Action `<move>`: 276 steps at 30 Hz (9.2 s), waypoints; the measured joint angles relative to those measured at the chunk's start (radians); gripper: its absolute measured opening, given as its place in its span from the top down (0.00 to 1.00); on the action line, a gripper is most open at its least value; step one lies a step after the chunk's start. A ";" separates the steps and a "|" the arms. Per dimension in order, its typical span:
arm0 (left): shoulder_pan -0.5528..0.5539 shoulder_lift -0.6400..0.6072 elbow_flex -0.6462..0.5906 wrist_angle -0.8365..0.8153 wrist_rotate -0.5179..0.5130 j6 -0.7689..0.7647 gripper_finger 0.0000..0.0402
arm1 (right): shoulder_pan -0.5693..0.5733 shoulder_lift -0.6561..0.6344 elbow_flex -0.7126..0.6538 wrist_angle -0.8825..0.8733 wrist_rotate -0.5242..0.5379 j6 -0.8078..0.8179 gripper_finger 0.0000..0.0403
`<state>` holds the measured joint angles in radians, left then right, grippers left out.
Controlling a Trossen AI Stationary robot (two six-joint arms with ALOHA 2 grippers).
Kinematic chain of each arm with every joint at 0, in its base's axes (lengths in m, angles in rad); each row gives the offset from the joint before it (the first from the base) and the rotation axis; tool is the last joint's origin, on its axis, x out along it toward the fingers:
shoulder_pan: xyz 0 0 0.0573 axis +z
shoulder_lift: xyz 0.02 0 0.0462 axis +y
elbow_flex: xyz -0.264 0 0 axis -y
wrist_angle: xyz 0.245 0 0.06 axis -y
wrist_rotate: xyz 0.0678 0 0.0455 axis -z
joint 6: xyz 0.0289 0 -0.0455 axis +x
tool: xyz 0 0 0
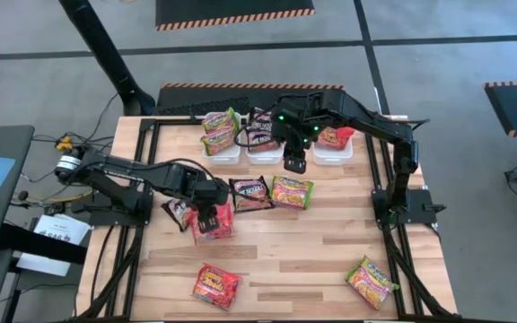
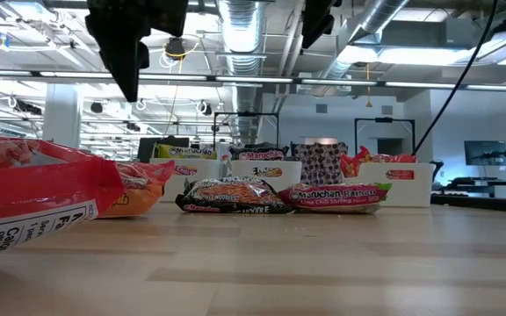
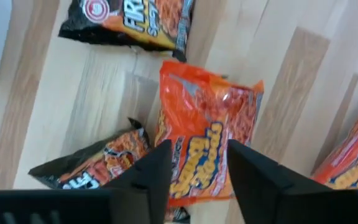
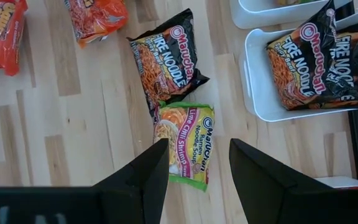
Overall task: Sort Maruchan noodles
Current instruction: Put the orange noodle pack into the right white bin
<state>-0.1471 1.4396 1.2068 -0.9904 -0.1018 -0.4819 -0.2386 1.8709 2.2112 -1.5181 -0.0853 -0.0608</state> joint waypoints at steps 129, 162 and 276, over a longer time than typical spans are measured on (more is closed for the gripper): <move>0.102 -0.341 0.264 0.093 -0.641 0.247 1.00 | -0.065 0.365 -0.007 0.413 -0.432 0.049 0.41; 0.102 -0.326 0.263 -0.008 -0.641 0.162 1.00 | -0.023 0.507 -0.066 0.692 -0.301 0.298 0.41; 0.309 -0.326 0.263 -0.096 -0.647 0.142 1.00 | -0.681 -0.739 -1.298 0.826 -0.057 0.115 0.98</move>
<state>0.1616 1.1137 1.4700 -1.0866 -0.7484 -0.3404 -0.9195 1.1319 0.9133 -0.6924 -0.1420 0.0546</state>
